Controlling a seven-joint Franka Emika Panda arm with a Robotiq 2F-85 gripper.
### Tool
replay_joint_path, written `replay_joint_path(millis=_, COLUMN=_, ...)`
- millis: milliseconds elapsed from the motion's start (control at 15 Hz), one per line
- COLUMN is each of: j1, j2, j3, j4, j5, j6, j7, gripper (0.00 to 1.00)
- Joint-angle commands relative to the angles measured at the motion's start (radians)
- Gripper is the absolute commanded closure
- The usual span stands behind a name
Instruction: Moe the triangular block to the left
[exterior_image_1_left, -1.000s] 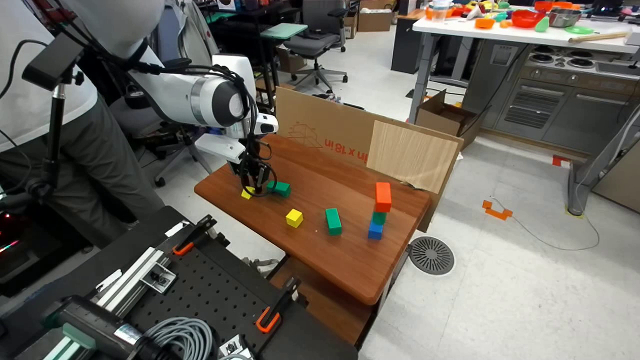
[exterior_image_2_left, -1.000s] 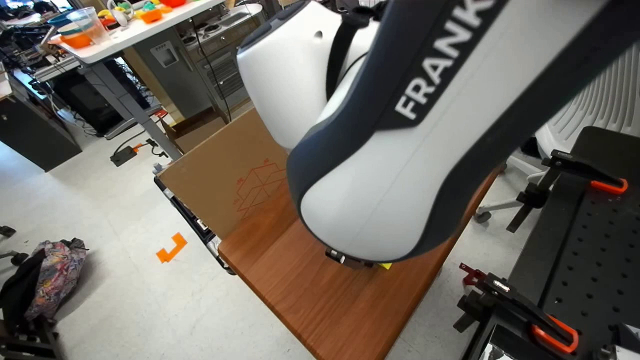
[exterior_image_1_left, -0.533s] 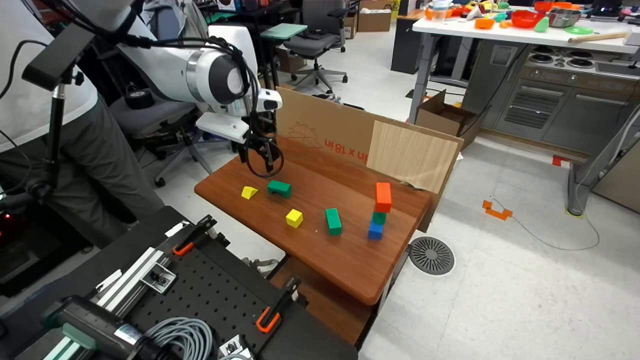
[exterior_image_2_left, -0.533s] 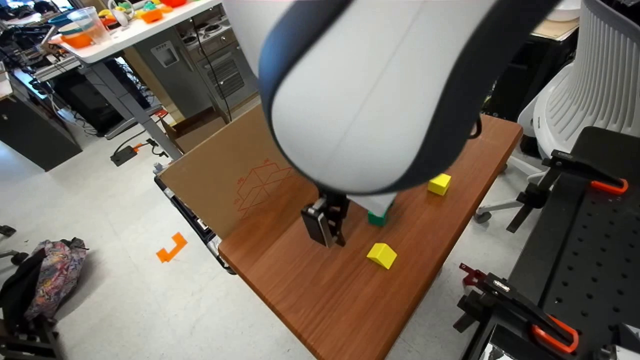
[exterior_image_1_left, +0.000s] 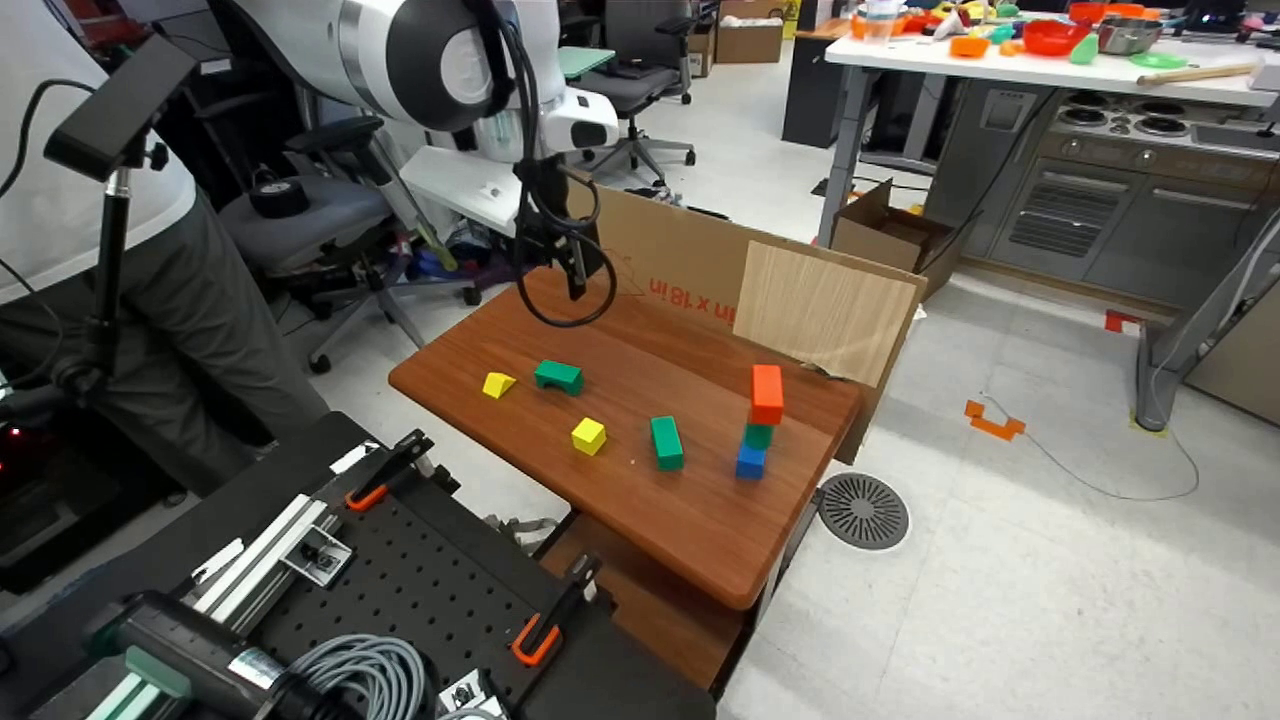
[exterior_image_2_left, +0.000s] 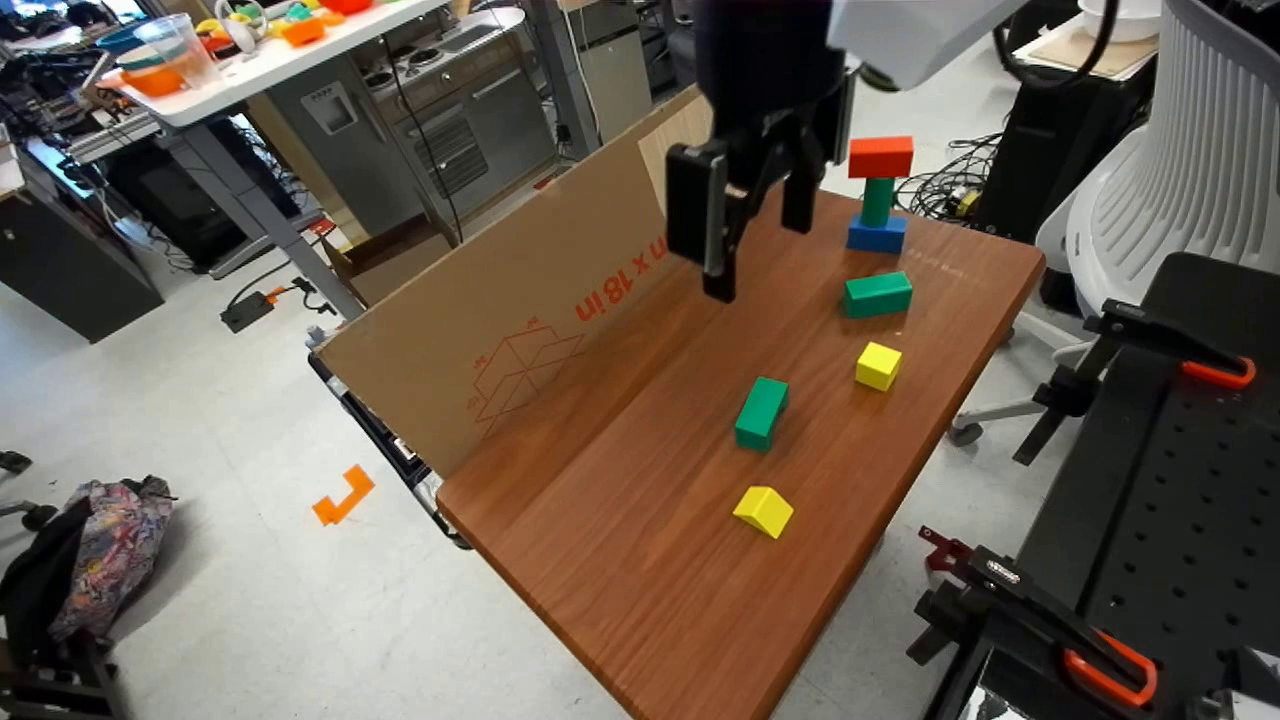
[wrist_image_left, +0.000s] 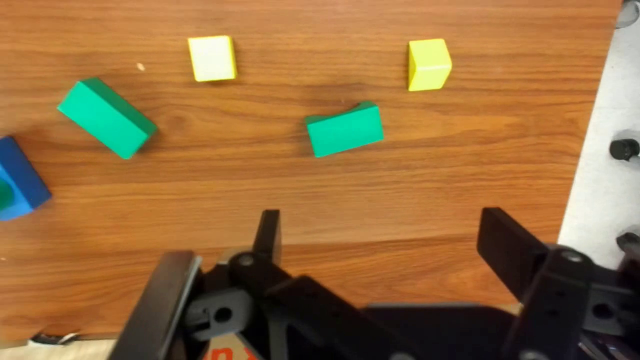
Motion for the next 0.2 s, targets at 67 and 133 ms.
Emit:
replay_joint_path(millis=67, j1=-0.017, j2=-0.025, j3=-0.020, j4=-0.029, j5=0.000, j6=-0.009, j7=-0.019, gripper=0.00)
replay_joint_path(millis=133, j1=-0.020, j2=-0.027, j3=-0.022, j4=-0.035, j5=0.000, j6=-0.009, j7=-0.021, gripper=0.00)
